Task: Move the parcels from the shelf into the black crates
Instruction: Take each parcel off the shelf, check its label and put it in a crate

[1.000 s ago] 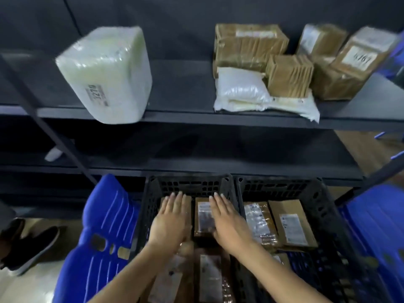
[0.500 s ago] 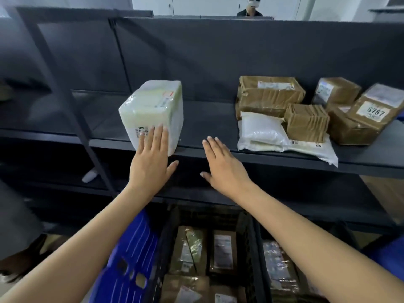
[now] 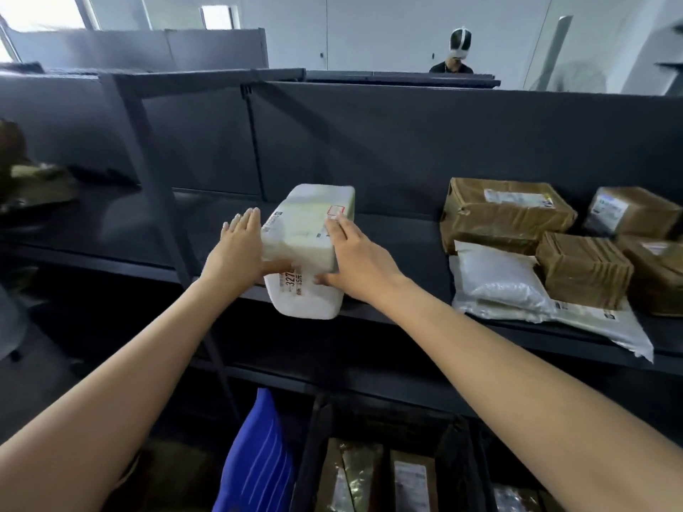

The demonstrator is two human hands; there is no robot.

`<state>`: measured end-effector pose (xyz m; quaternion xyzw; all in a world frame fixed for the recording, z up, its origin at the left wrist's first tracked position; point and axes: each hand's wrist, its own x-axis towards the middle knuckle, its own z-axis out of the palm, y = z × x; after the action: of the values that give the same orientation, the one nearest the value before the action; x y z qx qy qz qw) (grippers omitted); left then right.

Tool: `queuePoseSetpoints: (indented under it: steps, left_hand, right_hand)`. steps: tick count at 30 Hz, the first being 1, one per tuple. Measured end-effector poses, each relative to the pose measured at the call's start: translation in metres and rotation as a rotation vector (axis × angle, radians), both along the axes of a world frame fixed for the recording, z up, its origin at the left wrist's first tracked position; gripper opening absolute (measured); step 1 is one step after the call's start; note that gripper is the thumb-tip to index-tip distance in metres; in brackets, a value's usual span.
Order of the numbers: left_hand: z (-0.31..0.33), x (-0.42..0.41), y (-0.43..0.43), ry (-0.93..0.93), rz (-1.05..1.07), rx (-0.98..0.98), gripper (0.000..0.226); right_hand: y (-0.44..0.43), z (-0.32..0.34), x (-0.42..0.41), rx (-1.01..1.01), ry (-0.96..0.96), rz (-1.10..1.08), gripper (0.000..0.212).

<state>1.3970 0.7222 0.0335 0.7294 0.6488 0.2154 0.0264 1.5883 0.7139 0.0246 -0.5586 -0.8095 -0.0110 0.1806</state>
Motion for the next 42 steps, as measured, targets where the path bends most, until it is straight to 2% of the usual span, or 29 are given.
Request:
queuePoseSetpoints:
  steps: [2,9,12,14,19,24,29,32,36,42]
  left_hand:
    - [-0.001,0.001,0.008,-0.152,0.017,-0.076,0.113]
    - [-0.008,-0.003,0.025,-0.723,-0.137,-0.202,0.047]
    - [-0.01,-0.003,0.025,-0.958,-0.111,-0.361,0.048]
    - [-0.012,-0.001,0.023,-0.998,-0.114,-0.379,0.045]
    - [-0.013,0.007,0.005,-1.013,-0.13,-0.277,0.032]
    - [-0.01,0.019,-0.025,-1.078,-0.16,-0.158,0.024]
    - [-0.007,0.032,-0.061,-1.157,-0.3,-0.112,0.02]
    - [-0.009,0.044,-0.082,-1.217,-0.317,-0.083,0.025]
    - [-0.016,0.069,-0.11,-1.305,-0.32,-0.098,0.042]
    - [-0.023,0.117,-0.146,-1.462,-0.261,-0.078,0.024]
  right_hand:
    - [0.007,-0.002,-0.003,-0.014,0.03,-0.011,0.099]
    - [0.014,-0.01,-0.003,-0.106,0.158,-0.065,0.095]
    - [0.01,-0.012,-0.007,-0.095,0.197,-0.066,0.094]
    - [0.008,-0.012,-0.008,-0.096,0.224,-0.061,0.096]
    - [-0.009,-0.012,-0.002,-0.089,0.243,-0.039,0.097]
    - [-0.042,-0.009,0.011,0.003,0.317,-0.015,0.093]
    - [-0.089,-0.01,0.026,0.092,0.375,-0.034,0.092]
    - [-0.117,-0.012,0.034,0.136,0.415,-0.067,0.09]
    - [-0.154,-0.018,0.046,0.229,0.382,-0.121,0.09]
    - [-0.205,-0.027,0.071,0.384,0.329,-0.172,0.088]
